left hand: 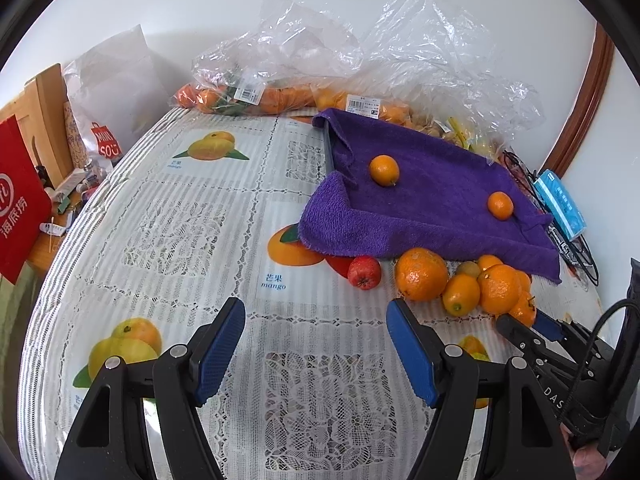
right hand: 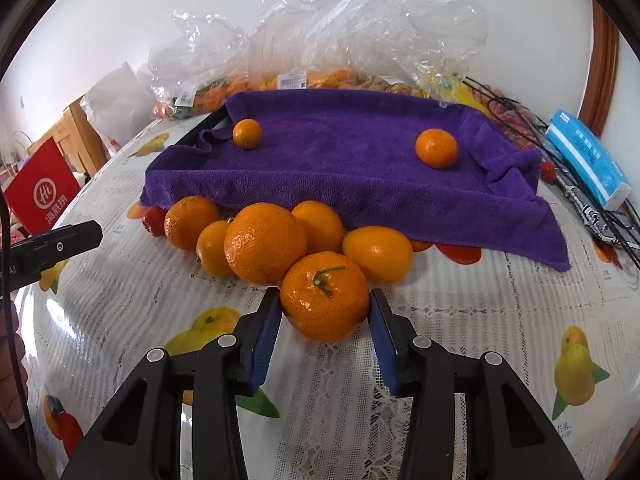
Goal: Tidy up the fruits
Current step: 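Withdraw the right tool and close it on another large orange, then lift the orange with the right tool while the left tool grasps the red apple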
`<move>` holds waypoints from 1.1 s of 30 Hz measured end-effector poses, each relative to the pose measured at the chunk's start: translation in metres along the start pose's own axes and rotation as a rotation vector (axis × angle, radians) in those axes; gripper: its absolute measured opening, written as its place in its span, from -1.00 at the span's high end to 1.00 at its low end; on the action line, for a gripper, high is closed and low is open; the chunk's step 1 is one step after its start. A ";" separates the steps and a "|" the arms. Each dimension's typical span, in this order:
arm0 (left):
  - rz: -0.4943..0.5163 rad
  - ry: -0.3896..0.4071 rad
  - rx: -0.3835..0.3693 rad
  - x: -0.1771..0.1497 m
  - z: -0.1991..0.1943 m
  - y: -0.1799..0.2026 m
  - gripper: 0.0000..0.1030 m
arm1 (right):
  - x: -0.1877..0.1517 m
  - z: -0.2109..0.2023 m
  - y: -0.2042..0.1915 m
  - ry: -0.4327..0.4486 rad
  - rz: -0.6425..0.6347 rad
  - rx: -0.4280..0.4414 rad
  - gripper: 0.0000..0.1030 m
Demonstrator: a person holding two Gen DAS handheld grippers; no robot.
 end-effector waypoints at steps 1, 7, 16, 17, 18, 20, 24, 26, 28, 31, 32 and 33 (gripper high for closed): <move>-0.002 -0.004 0.000 0.000 0.001 -0.001 -0.38 | -0.001 -0.002 0.000 0.006 0.000 -0.004 0.16; 0.007 -0.023 -0.014 0.002 0.017 0.007 -0.36 | -0.005 -0.018 0.010 0.030 0.019 0.002 0.16; 0.032 -0.043 -0.004 0.009 0.043 0.022 -0.18 | -0.010 -0.031 0.046 0.053 0.052 -0.067 0.16; 0.036 -0.039 0.004 0.010 0.045 0.024 -0.13 | -0.010 -0.031 0.051 0.054 0.059 -0.076 0.16; 0.040 -0.039 0.007 0.012 0.046 0.025 -0.10 | -0.009 -0.029 0.057 0.054 0.068 -0.086 0.16; 0.042 -0.039 0.009 0.015 0.050 0.026 -0.07 | -0.010 -0.028 0.064 0.059 0.082 -0.086 0.16; 0.057 -0.025 0.035 0.017 0.054 0.030 0.33 | -0.009 -0.026 0.069 0.071 0.099 -0.061 0.16; 0.071 -0.020 0.048 0.017 0.054 0.032 0.54 | -0.007 -0.025 0.069 0.072 0.097 -0.059 0.16; 0.075 -0.022 0.046 0.015 0.053 0.032 0.54 | -0.006 -0.025 0.070 0.075 0.096 -0.060 0.16; 0.093 -0.027 0.036 0.011 0.048 0.035 0.54 | -0.003 -0.023 0.074 0.079 0.085 -0.101 0.16; 0.098 -0.024 0.037 0.009 0.048 0.036 0.54 | -0.003 -0.022 0.076 0.076 0.089 -0.105 0.16; 0.107 -0.014 0.048 0.008 0.048 0.038 0.54 | -0.002 -0.021 0.077 0.077 0.097 -0.098 0.16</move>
Point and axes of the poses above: each gripper's, at about its wrist camera, not at the fingertips, and z roughly the way its jaws point, y to its right, x to its top, the point moved 3 cm from there along z, roughly the way its jaws point, and after that the axes turned 4 degrees about z, right-handed, at the moved point
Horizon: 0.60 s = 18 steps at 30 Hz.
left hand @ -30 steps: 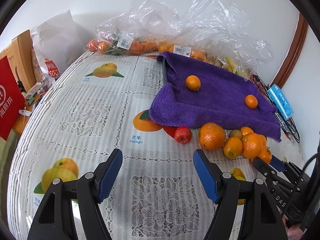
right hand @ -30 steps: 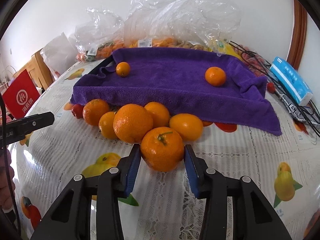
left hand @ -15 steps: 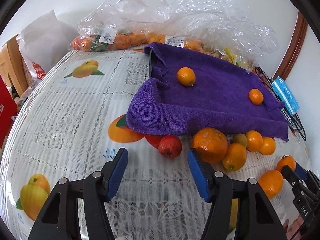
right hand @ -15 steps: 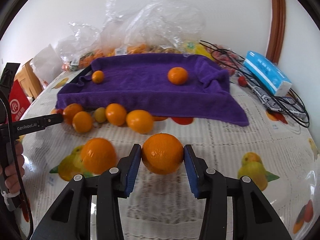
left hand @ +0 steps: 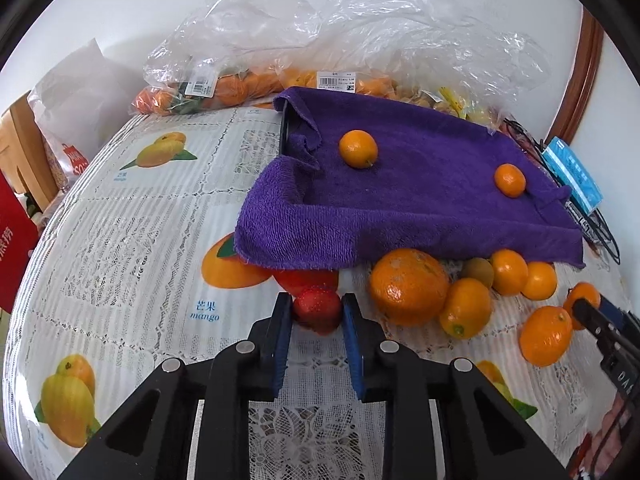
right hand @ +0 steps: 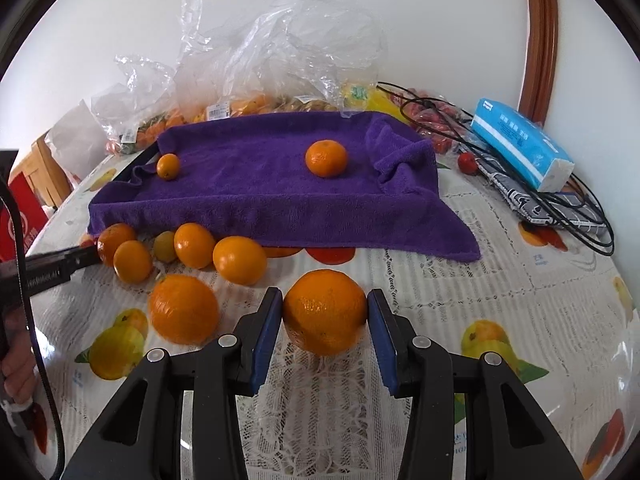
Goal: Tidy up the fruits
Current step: 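Lift the orange with the right tool while the left tool grasps the red apple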
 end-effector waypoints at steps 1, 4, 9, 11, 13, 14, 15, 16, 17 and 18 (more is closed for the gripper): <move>0.006 0.001 0.008 0.000 0.000 0.001 0.54 | 0.001 0.001 0.000 0.000 0.004 0.001 0.16; 0.010 -0.002 0.010 0.001 0.001 0.002 0.54 | 0.001 0.003 -0.001 -0.006 -0.007 -0.001 0.15; 0.013 -0.003 0.014 0.002 0.000 0.003 0.54 | -0.001 0.018 0.001 -0.081 0.002 -0.031 0.15; 0.014 -0.003 0.015 0.002 0.000 0.003 0.54 | -0.001 0.023 0.005 -0.105 0.019 -0.038 0.14; 0.007 -0.001 0.006 0.002 0.000 0.003 0.54 | -0.001 0.021 0.008 -0.099 0.036 -0.021 0.14; 0.003 0.000 0.001 0.002 0.001 0.002 0.54 | -0.002 0.021 0.009 -0.099 0.040 -0.017 0.14; 0.001 0.000 -0.002 0.001 0.001 0.001 0.54 | -0.002 0.022 0.009 -0.099 0.040 -0.017 0.14; 0.002 0.000 0.000 0.001 0.001 0.001 0.54 | -0.002 0.022 0.009 -0.099 0.037 -0.020 0.14; 0.004 -0.001 0.002 0.001 0.001 0.001 0.54 | -0.002 0.022 0.008 -0.100 0.033 -0.023 0.14; 0.008 -0.001 0.006 0.001 0.001 0.001 0.54 | -0.002 0.022 0.008 -0.100 0.033 -0.023 0.14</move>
Point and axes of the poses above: each gripper's, at about its wrist camera, not at the fingertips, and z roughly the way its jaws point, y to its right, x to its top, the point moved 3 cm from there along z, roughly the way its jaws point, and after that the axes turned 4 degrees about z, right-handed, at the moved point
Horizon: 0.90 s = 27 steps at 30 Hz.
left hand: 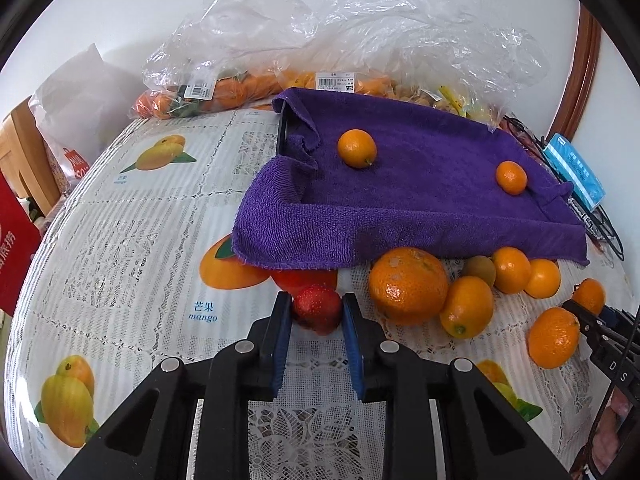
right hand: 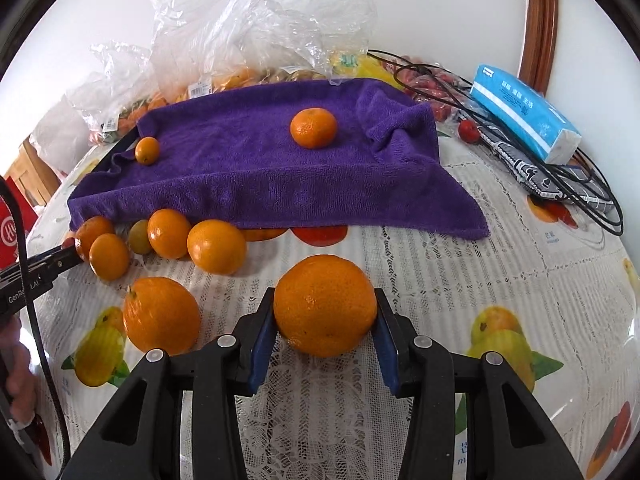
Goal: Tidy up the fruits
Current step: 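Lift the orange with the right tool while the left tool grasps the red apple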
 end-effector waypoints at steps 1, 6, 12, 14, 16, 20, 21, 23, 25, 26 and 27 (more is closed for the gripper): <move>0.001 0.000 0.001 0.000 0.000 -0.001 0.54 | 0.000 0.000 0.000 0.000 0.002 0.003 0.14; -0.005 0.004 -0.004 0.000 -0.001 -0.001 0.54 | 0.000 -0.001 0.002 0.002 0.019 0.020 0.14; -0.017 0.012 -0.010 0.000 -0.003 -0.002 0.54 | 0.000 -0.001 0.003 0.002 0.020 0.023 0.15; -0.023 0.012 -0.012 0.000 -0.003 -0.003 0.54 | 0.000 -0.001 0.002 0.002 0.019 0.022 0.15; -0.025 0.015 -0.012 0.000 -0.004 -0.003 0.54 | 0.000 -0.001 0.003 0.002 0.019 0.022 0.15; -0.031 0.023 -0.013 0.000 -0.005 -0.004 0.54 | 0.000 -0.001 0.002 0.002 0.018 0.021 0.15; -0.034 0.025 -0.015 0.000 -0.005 -0.004 0.54 | 0.000 -0.001 0.003 0.002 0.018 0.021 0.15; -0.036 0.030 -0.016 0.000 -0.006 -0.005 0.54 | 0.000 -0.001 0.003 0.002 0.021 0.027 0.15; -0.036 0.040 -0.018 0.000 -0.008 -0.005 0.54 | 0.000 -0.001 0.004 0.004 0.031 0.045 0.15; -0.036 0.045 -0.020 0.000 -0.009 -0.005 0.54 | 0.000 -0.001 0.005 0.005 0.035 0.051 0.15; -0.038 0.048 -0.021 0.000 -0.010 -0.006 0.54 | 0.001 -0.002 0.006 0.006 0.039 0.055 0.15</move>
Point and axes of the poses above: each gripper's, at about its wrist camera, not at the fingertips, and z roughly the way its jaws point, y to its right, x to its top, the point moved 3 cm from there along z, roughly the way its jaws point, and after that the axes turned 4 degrees about z, right-handed, at the moved point
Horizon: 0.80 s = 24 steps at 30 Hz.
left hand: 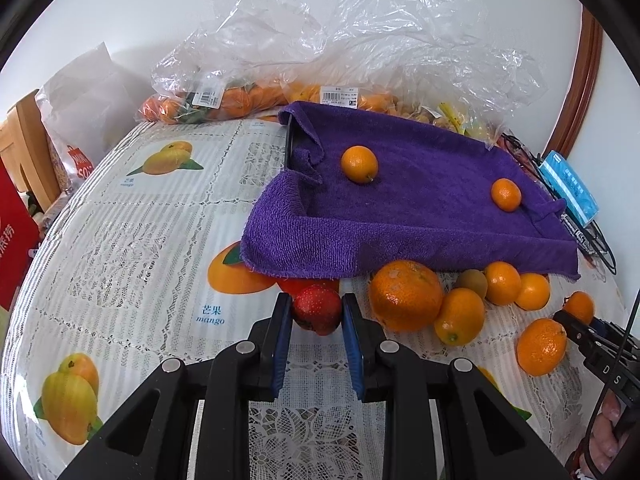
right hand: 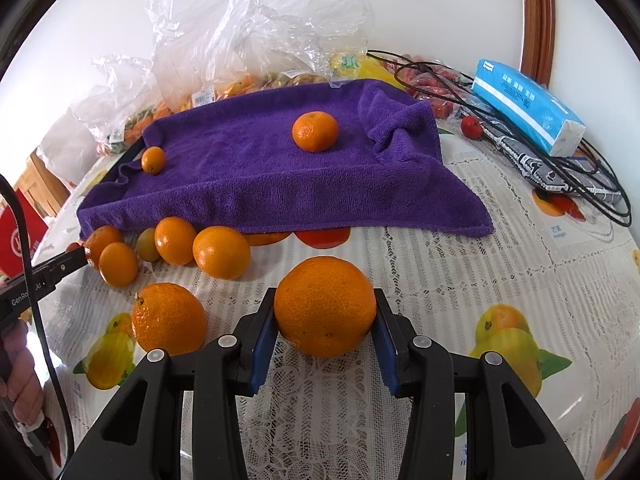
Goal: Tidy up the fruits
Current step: 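Carry the orange and the apple over the purple towel with both tools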
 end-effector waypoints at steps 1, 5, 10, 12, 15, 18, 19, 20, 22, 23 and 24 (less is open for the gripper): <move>-0.004 0.001 -0.005 0.000 -0.001 0.000 0.54 | 0.000 0.000 -0.001 0.001 0.000 0.001 0.16; -0.003 0.003 -0.011 -0.001 -0.005 0.000 0.54 | 0.000 -0.008 -0.004 0.039 -0.016 0.006 0.16; -0.012 0.007 -0.030 -0.002 -0.016 0.003 0.54 | 0.004 -0.025 -0.014 0.072 -0.051 0.012 0.16; -0.002 0.019 -0.033 -0.001 -0.022 0.007 0.54 | 0.007 -0.031 -0.016 0.081 -0.051 0.024 0.16; 0.008 0.042 -0.046 0.004 -0.035 0.015 0.54 | 0.015 -0.042 -0.020 0.108 -0.055 0.027 0.16; 0.023 0.063 -0.066 0.011 -0.046 0.024 0.54 | 0.024 -0.052 -0.022 0.141 -0.061 0.029 0.16; 0.030 0.073 -0.067 0.014 -0.049 0.027 0.54 | 0.029 -0.056 -0.024 0.154 -0.063 0.029 0.16; 0.035 0.083 -0.067 0.018 -0.052 0.029 0.54 | 0.033 -0.059 -0.025 0.165 -0.063 0.031 0.16; 0.041 0.094 -0.059 0.026 -0.055 0.033 0.54 | 0.042 -0.063 -0.029 0.184 -0.065 0.037 0.16; 0.041 0.100 -0.056 0.030 -0.056 0.034 0.54 | 0.046 -0.065 -0.031 0.190 -0.066 0.034 0.16; 0.041 0.109 -0.051 0.034 -0.057 0.034 0.54 | 0.050 -0.066 -0.032 0.197 -0.067 0.031 0.16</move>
Point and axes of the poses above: each gripper's, at about its wrist camera, not at the fingertips, and z roughly the way its jaws point, y to its right, x to its top, the point moved 3 cm from there along z, roughly the way its jaws point, and after that the axes turned 4 degrees about z, right-handed, at the moved point
